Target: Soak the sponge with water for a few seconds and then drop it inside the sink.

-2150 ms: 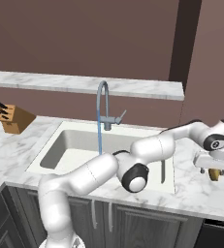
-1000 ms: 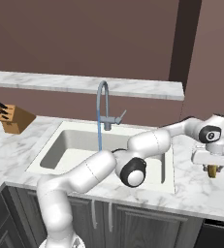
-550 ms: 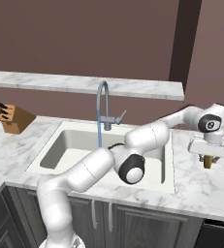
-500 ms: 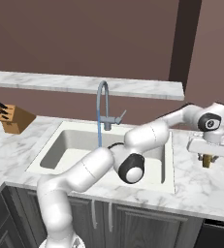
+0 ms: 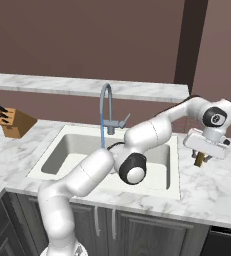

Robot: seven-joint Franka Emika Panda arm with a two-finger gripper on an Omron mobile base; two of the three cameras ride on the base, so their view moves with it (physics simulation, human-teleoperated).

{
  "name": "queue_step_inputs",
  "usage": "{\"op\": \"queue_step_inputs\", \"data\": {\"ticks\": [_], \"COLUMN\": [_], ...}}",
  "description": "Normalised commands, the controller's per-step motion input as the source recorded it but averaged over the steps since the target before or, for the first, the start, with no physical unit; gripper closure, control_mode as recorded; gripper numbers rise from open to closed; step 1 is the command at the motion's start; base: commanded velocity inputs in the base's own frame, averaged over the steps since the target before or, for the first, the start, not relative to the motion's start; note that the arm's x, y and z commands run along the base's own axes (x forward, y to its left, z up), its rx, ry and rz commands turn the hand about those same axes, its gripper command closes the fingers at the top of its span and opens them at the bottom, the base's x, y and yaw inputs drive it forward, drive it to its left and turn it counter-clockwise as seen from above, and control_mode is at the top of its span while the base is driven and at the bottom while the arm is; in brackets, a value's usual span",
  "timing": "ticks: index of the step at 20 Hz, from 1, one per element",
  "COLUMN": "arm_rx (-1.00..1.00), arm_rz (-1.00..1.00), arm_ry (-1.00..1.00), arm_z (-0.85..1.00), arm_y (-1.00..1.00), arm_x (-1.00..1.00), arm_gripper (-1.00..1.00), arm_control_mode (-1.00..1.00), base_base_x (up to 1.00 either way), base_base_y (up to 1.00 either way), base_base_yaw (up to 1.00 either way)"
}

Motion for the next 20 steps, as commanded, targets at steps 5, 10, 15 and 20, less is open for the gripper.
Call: {"op": "queue_step_inputs", "data": {"ticks": [5, 10, 15, 20], "arm_rx": [0.0, 0.0, 0.0, -0.02], "arm_rz": [0.08, 0.05, 0.0, 0.0], "arm_ry": [-0.27, -0.44, -0.45, -0.41], "arm_z": [0.0, 0.0, 0.0, 0.0], "arm_y": [0.94, 0.92, 0.95, 0.99], "arm_x": [-0.42, -0.16, 0.0, 0.0], "arm_gripper": [1.0, 1.0, 1.0, 1.0], "arm_control_mode": [-1.0, -1.0, -1.0, -1.0], "base_base_x": [0.0, 0.0, 0.0, 0.0], "base_base_y": [0.0, 0.0, 0.0, 0.0], "base_base_yaw": [0.0, 0.0, 0.0, 0.0]}}
